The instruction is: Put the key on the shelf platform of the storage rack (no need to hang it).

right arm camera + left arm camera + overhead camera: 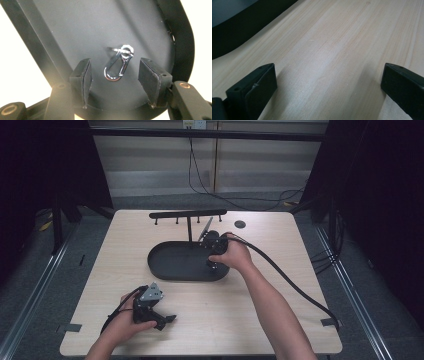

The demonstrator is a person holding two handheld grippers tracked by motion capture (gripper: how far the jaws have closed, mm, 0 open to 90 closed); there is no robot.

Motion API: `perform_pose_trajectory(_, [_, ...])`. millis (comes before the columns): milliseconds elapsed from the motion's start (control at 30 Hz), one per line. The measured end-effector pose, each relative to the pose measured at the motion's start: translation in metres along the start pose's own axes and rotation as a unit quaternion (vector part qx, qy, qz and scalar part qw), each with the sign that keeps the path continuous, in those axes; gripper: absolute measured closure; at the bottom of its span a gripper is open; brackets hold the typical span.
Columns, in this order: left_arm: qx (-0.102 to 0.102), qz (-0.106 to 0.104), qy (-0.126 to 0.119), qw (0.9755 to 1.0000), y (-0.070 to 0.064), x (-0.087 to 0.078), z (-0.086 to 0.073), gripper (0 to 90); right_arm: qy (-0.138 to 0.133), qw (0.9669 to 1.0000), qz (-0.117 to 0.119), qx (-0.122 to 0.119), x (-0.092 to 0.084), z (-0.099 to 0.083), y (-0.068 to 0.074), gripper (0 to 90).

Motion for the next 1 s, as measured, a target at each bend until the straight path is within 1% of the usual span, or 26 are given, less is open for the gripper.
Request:
perform_pose_trajectory(100, [0.000,0.000,0.000,1.0000,0.000,0.000,0.000,0.1,0.001,1.0000,0.000,0.001,-0.004,-0.002,-0.002,43.3])
perform_pose_trajectory(200, [0.000,0.000,0.000,1.0000,0.000,0.000,0.000,0.1,0.000,1.0000,0.001,0.007,-0.007,-0.005,-0.003,42.2])
perform_pose_trajectory(300, [0.000,0.000,0.000,1.0000,0.000,0.000,0.000,0.1,-0.001,1.0000,0.007,0.006,-0.010,-0.007,-0.003,41.5])
perform_pose_trajectory(433, [0.000,0.001,0.000,1.0000,0.000,0.000,0.000,0.1,-0.002,1.0000,0.009,-0.001,-0.011,-0.009,0.001,40.4])
perform_pose_trajectory(533, [0.000,0.001,0.000,1.0000,0.000,0.000,0.000,0.1,-0.004,0.9998,0.017,-0.009,-0.015,-0.010,0.007,40.2])
perform_pose_trajectory(567, [0.000,0.001,0.000,1.0000,0.000,0.000,0.000,0.1,-0.004,0.9998,0.017,-0.009,-0.015,-0.010,0.007,40.2])
perform_pose_trajectory(600, [0.001,0.000,0.001,1.0000,0.000,0.000,0.000,0.1,-0.006,0.9997,0.017,-0.014,-0.017,-0.011,0.010,40.1])
perform_pose_trajectory(800, [0.001,0.001,-0.001,1.0000,0.000,0.000,0.000,0.1,-0.005,0.9996,0.018,-0.021,-0.023,-0.014,0.013,39.8])
perform_pose_trajectory(867, [0.001,0.001,-0.001,1.0000,0.000,0.000,0.000,0.1,-0.009,0.9996,0.021,-0.019,-0.028,-0.015,0.015,39.2])
perform_pose_trajectory(1000, [0.001,0.000,0.001,1.0000,0.000,0.000,0.000,0.1,-0.010,0.9995,0.019,-0.023,-0.032,-0.016,0.015,38.9])
Point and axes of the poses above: each handheld gripper's, and its own axes: x roughly forward along the jaws, z roughly out of its top, y roughly to its left, the point moved 9 cm from there along x, roughly forward along the jaws, and after that the axes turned 15 degrees about x, right-handed, at the moved point
